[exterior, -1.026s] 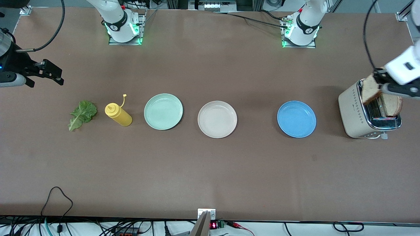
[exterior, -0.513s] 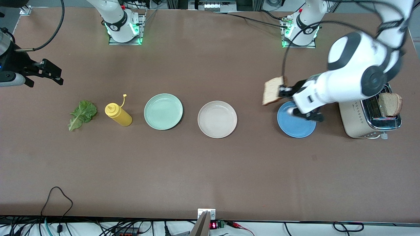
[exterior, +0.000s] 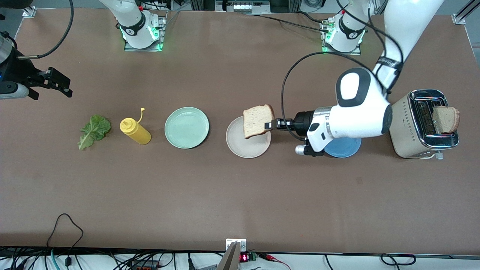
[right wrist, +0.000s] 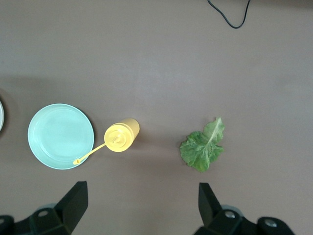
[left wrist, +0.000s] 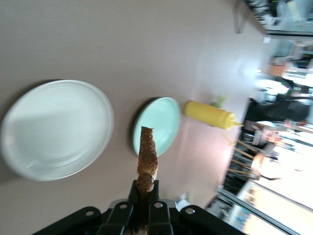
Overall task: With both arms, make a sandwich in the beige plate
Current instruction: 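Carry the bread slice with the left gripper onto the beige plate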
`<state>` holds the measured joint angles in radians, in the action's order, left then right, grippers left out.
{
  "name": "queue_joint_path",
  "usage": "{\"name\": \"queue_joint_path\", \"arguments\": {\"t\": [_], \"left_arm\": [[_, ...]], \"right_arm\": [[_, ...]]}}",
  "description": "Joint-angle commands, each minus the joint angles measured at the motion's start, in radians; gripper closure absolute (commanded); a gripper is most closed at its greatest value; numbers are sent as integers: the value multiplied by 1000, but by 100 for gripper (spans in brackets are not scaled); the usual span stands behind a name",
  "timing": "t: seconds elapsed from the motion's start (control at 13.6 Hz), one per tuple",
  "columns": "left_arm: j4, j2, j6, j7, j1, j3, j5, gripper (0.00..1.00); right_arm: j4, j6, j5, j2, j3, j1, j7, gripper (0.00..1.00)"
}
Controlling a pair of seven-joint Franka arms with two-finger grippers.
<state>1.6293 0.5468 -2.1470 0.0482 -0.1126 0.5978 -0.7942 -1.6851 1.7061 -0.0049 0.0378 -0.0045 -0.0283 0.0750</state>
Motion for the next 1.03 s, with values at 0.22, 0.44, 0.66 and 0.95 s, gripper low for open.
{"name": "queue_joint_path", "arguments": {"t": [0.22,0.44,0.66,0.95], "left_arm": [[105,114,-141,-462,-13,4,-276,100],[129,189,-178,-646,-2,2,-393,100],[129,243,-185,-679,-12,0,-395,100],[127,274,-185,-677,-2,-10,-392,58]], "right_arm": [[1,-13,-13,8,1,-1,-1,0],[1,-13,-13,8,1,-1,-1,0],[1,-14,-13,5,1,-1,-6,0],[-5,-16,9,-4,-6,8,61,0]]}}
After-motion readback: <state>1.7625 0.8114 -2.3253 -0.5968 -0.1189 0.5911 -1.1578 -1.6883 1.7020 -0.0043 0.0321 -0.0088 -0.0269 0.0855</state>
